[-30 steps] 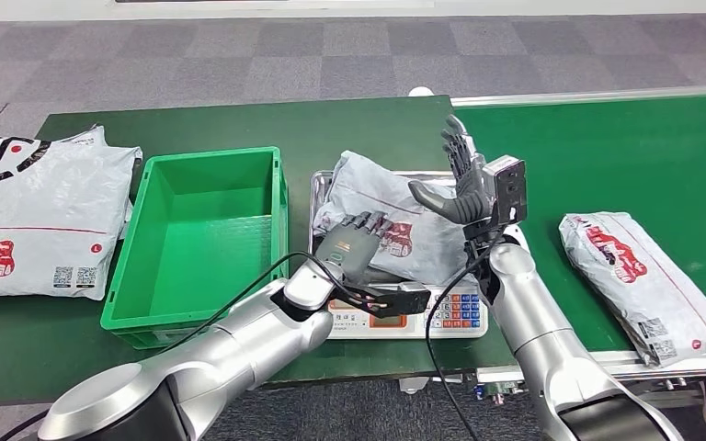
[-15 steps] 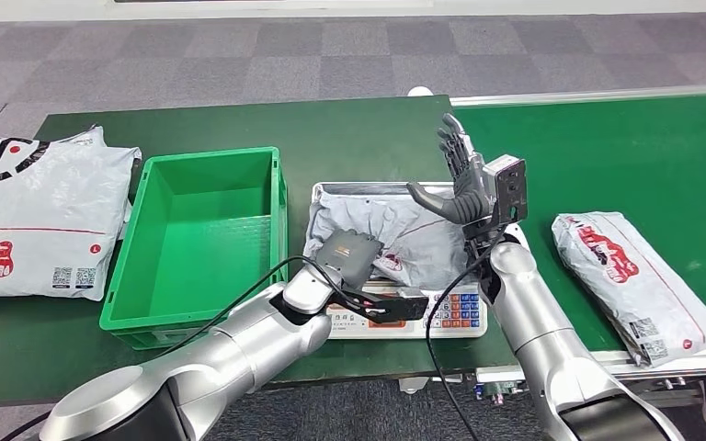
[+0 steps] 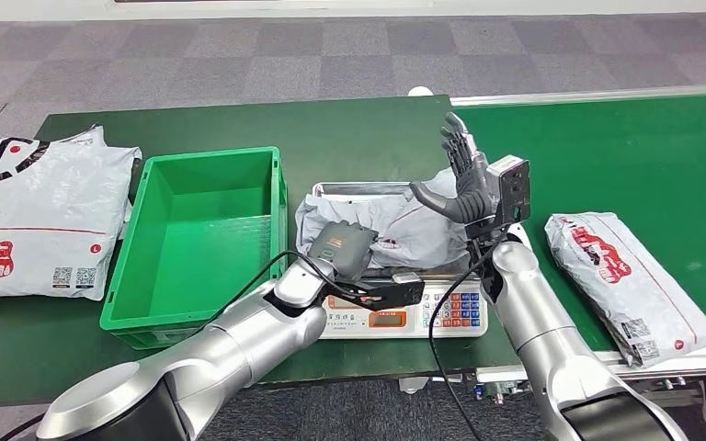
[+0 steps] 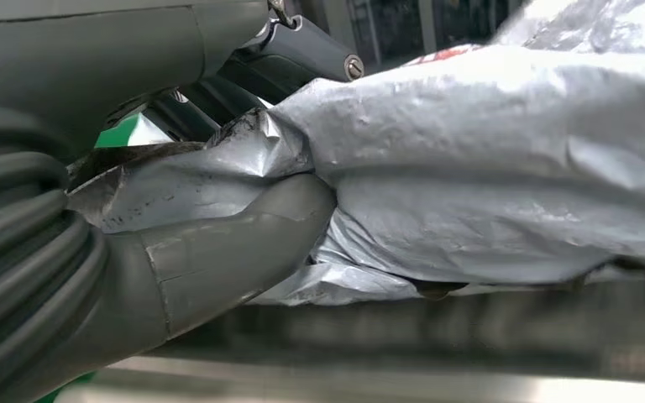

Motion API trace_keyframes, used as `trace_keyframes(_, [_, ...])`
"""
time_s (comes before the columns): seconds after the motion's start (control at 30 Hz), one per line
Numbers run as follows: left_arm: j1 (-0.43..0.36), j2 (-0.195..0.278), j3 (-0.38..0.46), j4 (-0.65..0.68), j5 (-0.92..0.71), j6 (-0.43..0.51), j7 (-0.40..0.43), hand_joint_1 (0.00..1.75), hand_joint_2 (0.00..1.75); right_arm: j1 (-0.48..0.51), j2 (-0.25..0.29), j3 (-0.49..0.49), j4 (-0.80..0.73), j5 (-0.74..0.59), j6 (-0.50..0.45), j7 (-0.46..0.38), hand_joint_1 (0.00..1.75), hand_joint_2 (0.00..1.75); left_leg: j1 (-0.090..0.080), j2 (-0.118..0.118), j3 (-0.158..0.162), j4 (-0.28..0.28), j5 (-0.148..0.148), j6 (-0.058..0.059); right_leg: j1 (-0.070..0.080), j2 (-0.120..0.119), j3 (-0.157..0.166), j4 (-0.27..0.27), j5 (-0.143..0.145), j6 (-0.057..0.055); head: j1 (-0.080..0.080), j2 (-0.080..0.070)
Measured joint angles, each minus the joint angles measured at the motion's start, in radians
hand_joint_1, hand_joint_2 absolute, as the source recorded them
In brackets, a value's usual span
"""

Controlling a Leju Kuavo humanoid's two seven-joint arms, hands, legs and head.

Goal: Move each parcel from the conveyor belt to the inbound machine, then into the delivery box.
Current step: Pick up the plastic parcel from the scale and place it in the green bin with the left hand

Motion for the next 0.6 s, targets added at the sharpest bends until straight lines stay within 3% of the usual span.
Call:
trace_keyframes(0.37, [-0.074,0.006,0.052,0.024,-0.06,0.227,-0.036,1.75,1.75,0.021,0.009,-0.001,0.012,0.055,-0.062,-0.006,0.0,1.75,0.0,0.0,0.0,0.0,0.0,0.0,0.0,0.0,-0.001,0.0,0.0,0.0,0.0,0.0])
trace_keyframes(0.6, [-0.103,0.049,0.139,0.021,-0.172,0.334,-0.036,1.75,1.75,0.12,0.007,-0.036,-0.04,0.093,-0.081,0.022,0.0,1.75,0.0,0.0,0.0,0.0,0.0,0.0,0.0,0.0,-0.001,0.0,0.0,0.0,0.0,0.0])
